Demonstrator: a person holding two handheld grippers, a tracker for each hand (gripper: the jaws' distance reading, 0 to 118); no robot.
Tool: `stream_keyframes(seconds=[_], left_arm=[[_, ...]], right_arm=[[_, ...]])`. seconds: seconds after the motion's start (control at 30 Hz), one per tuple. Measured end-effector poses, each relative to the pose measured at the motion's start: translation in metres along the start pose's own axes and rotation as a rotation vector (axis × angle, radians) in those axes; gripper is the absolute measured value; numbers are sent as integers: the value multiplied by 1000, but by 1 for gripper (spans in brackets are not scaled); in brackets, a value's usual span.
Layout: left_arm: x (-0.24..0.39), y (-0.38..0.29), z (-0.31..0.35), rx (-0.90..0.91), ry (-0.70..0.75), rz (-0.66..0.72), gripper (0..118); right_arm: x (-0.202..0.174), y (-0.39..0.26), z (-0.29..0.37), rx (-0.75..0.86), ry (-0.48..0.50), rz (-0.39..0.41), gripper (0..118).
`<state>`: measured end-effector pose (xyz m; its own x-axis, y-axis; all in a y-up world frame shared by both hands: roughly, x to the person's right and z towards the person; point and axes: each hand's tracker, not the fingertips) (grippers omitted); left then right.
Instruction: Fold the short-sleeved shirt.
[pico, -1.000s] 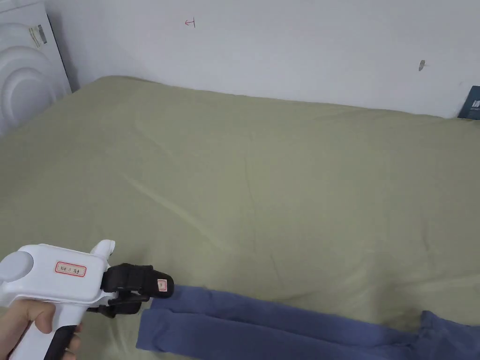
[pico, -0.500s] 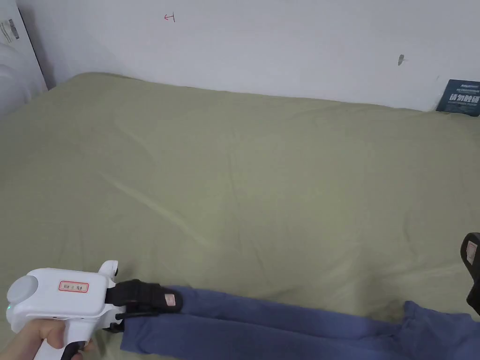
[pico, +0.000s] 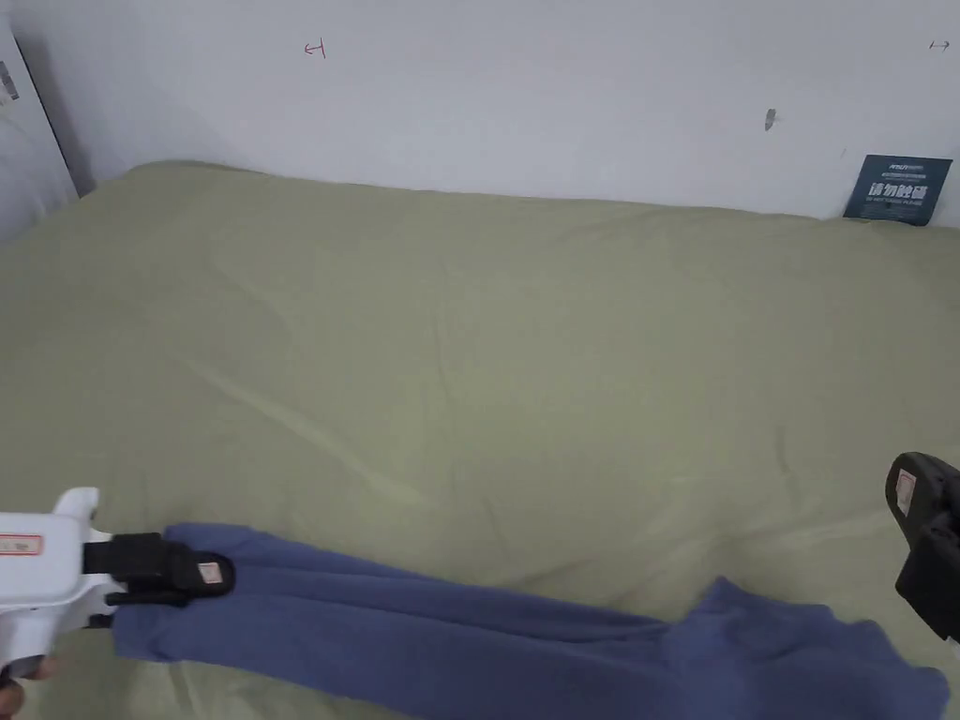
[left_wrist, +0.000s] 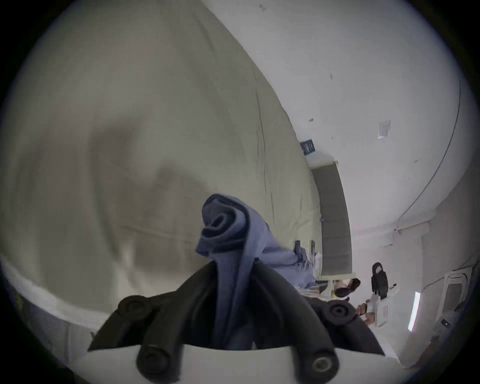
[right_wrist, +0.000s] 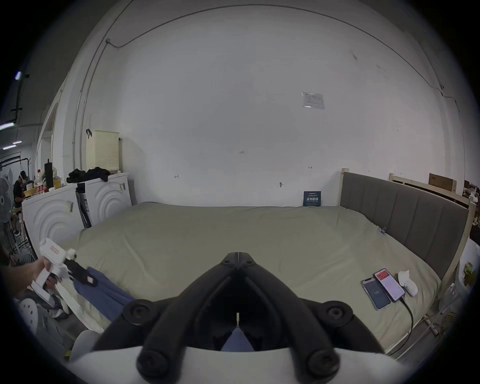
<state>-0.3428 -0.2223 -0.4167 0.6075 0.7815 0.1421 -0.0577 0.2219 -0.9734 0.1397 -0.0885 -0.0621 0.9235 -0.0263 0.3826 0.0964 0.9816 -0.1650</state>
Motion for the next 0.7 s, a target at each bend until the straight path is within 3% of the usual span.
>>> stream_keyframes(seconds=[0.17, 0.33, 0.43, 0.53, 0.7], left_arm=[[28, -7, 20, -3, 129, -88, 5], [100, -26, 1, -3, 260, -217, 5], [147, -42, -25, -36, 332, -246, 5], [188, -63, -64, -88, 378, -365, 5], [214, -95, -147, -193, 477, -478, 5]], right_arm=[[4, -2, -2, 10, -2, 11, 1], [7, -4, -1, 8, 8, -4, 1], [11, -7, 2, 12, 4, -8, 1], [17, -11, 6, 11, -4, -12, 1], [31, -19, 15, -7, -26, -36, 1]])
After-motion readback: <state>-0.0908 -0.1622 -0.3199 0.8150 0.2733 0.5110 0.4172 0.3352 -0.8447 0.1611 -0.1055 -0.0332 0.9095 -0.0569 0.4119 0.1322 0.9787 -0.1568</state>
